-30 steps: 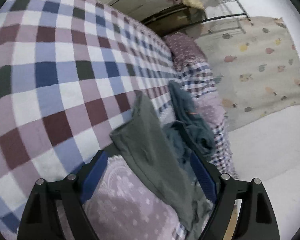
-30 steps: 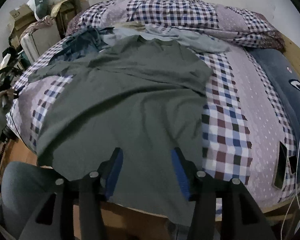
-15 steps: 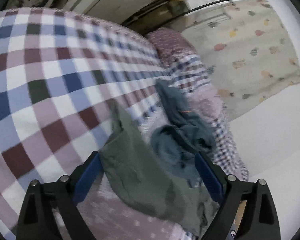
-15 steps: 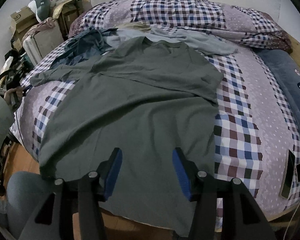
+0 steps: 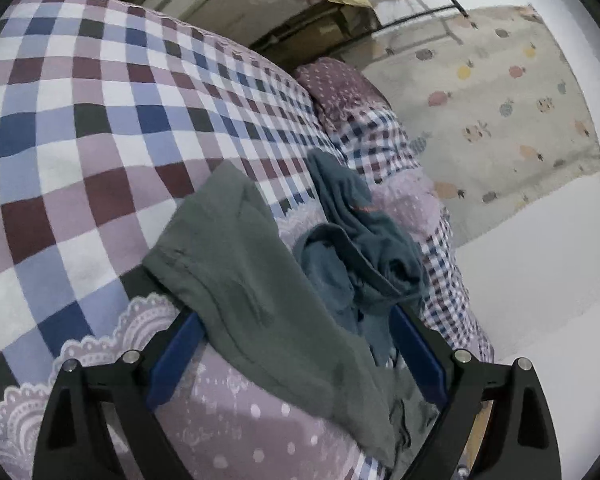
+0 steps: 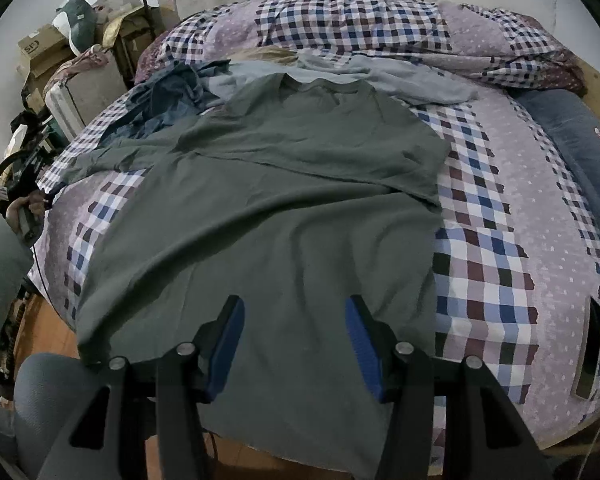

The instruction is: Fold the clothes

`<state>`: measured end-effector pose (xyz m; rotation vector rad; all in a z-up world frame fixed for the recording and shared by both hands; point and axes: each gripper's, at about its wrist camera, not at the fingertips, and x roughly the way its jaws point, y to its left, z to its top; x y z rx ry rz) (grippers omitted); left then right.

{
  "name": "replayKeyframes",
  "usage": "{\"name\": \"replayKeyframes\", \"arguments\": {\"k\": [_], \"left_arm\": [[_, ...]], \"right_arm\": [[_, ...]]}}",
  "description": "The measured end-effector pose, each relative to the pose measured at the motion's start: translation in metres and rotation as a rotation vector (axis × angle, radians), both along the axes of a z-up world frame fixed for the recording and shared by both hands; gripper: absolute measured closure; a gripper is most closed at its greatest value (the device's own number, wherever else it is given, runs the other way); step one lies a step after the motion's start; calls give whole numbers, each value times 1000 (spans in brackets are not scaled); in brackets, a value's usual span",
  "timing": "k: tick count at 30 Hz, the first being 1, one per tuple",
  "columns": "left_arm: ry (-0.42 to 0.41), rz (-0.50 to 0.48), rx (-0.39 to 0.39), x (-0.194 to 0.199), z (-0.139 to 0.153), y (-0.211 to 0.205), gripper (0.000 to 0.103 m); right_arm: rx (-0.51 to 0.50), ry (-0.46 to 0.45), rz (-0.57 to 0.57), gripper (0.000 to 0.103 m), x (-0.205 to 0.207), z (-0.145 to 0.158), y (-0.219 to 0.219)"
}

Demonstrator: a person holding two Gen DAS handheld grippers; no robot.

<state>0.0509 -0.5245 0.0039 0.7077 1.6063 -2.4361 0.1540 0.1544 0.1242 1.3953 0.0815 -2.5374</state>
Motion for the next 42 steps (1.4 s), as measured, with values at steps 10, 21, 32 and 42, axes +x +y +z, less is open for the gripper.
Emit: {"name": "replayKeyframes", "arguments": {"k": [10, 21, 32, 42], "left_arm": [[-127, 128, -6, -25, -5, -16, 86], [23, -11, -214, -54, 104, 40, 100], [264, -384, -497, -116, 291, 263, 100], [303, -830, -668, -147, 283, 550, 100]], "right_arm": [[-17, 3, 21, 47, -6, -6, -8], [-78, 89, 69, 47, -42, 3, -16], [-328, 258, 68, 45, -129, 18, 18], [-505, 221, -102, 44, -150, -12, 133]]}}
